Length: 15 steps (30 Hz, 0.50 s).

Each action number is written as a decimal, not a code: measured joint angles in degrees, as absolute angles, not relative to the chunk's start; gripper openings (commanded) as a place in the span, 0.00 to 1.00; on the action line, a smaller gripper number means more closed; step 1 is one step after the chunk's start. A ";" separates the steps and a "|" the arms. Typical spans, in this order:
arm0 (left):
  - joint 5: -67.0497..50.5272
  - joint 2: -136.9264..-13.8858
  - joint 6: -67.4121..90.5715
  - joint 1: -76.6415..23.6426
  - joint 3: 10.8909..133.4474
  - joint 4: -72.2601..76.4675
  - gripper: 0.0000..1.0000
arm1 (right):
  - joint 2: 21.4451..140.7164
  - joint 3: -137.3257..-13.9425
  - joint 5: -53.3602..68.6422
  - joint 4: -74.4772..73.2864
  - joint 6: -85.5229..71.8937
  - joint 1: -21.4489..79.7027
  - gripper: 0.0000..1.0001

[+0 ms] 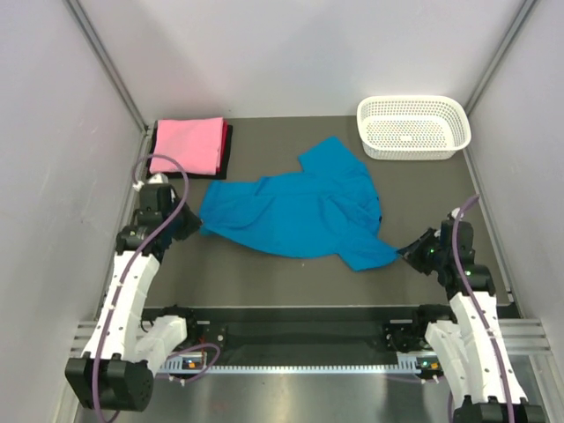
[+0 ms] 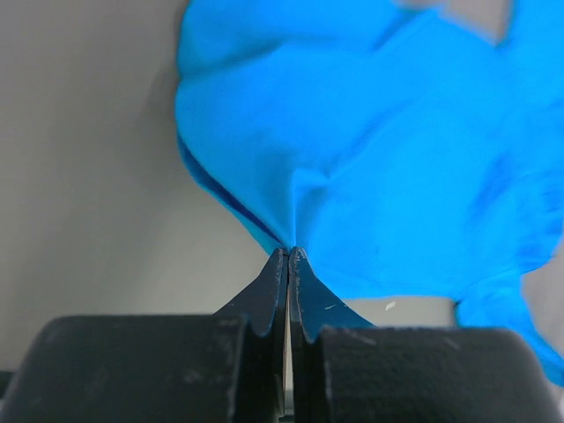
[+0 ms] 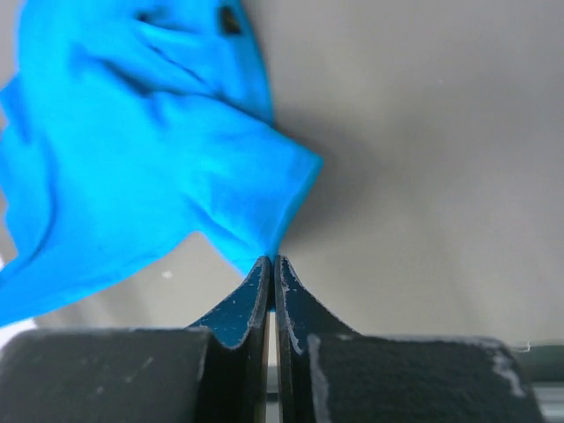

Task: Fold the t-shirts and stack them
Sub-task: Flatten the tshirt out

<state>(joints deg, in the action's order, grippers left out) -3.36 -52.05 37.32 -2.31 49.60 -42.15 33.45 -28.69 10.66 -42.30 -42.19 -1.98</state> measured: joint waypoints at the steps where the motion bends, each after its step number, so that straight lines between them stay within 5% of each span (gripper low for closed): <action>1: -3.14 -52.47 37.19 -2.31 51.99 -42.65 0.00 | 33.45 -30.57 10.70 -43.29 -42.22 -1.98 0.00; 15: -4.73 -70.87 36.36 -2.31 124.29 -54.02 0.00 | 54.63 -110.56 1.91 -54.68 -41.01 -1.87 0.00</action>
<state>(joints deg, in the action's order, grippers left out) -4.73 -70.87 36.36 -2.31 124.29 -54.02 54.63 -110.56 1.91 -54.68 -41.01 -1.87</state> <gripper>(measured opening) 0.012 0.009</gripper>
